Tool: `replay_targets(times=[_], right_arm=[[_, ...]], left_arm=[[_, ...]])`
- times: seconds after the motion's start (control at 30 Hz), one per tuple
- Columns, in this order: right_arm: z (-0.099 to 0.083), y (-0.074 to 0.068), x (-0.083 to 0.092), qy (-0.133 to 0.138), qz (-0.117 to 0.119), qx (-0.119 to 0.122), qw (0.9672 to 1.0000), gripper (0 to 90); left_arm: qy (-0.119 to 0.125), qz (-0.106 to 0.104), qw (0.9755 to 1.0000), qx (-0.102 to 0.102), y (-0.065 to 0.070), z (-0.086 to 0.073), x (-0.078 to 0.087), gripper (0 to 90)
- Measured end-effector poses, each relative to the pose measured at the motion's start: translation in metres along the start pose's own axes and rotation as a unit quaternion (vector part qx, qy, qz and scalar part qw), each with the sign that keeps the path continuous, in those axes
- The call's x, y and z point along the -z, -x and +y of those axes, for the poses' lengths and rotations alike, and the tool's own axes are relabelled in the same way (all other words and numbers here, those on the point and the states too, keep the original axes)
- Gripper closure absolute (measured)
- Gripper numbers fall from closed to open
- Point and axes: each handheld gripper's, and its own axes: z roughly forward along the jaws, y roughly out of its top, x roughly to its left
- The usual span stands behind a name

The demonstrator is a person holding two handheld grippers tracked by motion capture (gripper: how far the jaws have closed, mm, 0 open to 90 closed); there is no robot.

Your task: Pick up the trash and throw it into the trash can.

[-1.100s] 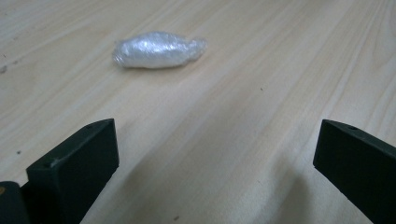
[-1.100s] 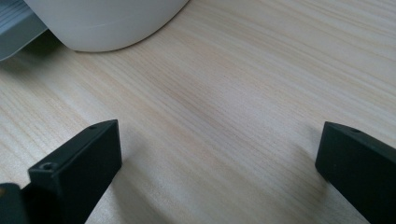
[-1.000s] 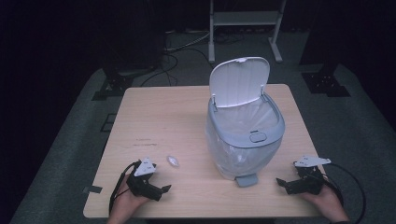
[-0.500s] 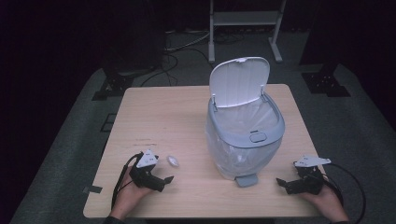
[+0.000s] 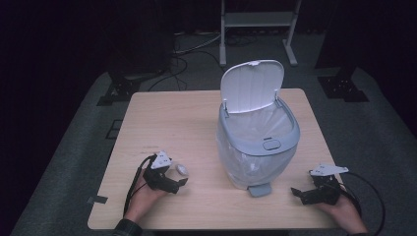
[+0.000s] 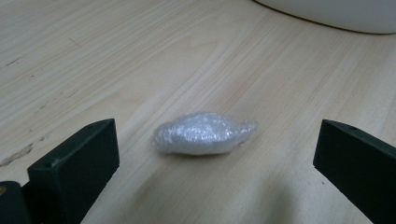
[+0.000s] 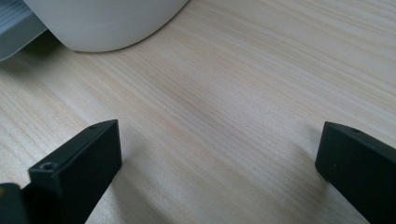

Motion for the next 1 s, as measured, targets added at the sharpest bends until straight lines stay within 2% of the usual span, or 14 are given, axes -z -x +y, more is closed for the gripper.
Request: replay_targets(times=[0.13,0.4,0.53,0.57,0.87,0.97,1.0], right_arm=[[0.0,0.0,0.0,0.0,0.0,0.0,1.0,0.0],[0.0,0.0,0.0,0.0,0.0,0.0,1.0,0.0],[0.0,0.0,0.0,0.0,0.0,0.0,1.0,0.0],[0.0,0.0,0.0,0.0,0.0,0.0,1.0,0.0],[0.0,0.0,0.0,0.0,0.0,0.0,1.0,0.0],[0.0,0.0,0.0,0.0,0.0,0.0,1.0,0.0],[0.0,0.0,0.0,0.0,0.0,0.0,1.0,0.0]], left_arm=[[0.006,0.001,1.0,0.004,0.001,0.003,-0.006,0.0],[-0.02,0.0,0.9998,0.003,0.002,0.004,-0.023,0.0],[-0.031,0.008,0.9995,0.0,0.003,0.004,-0.025,0.0],[-0.036,0.004,0.9993,0.006,0.001,0.004,-0.026,0.0],[-0.035,0.004,0.9993,0.01,0.0,0.004,-0.025,0.0],[-0.021,0.003,0.9997,0.008,0.001,0.003,-0.022,12.1],[-0.02,0.003,0.9998,0.008,0.001,0.002,-0.021,12.7]])
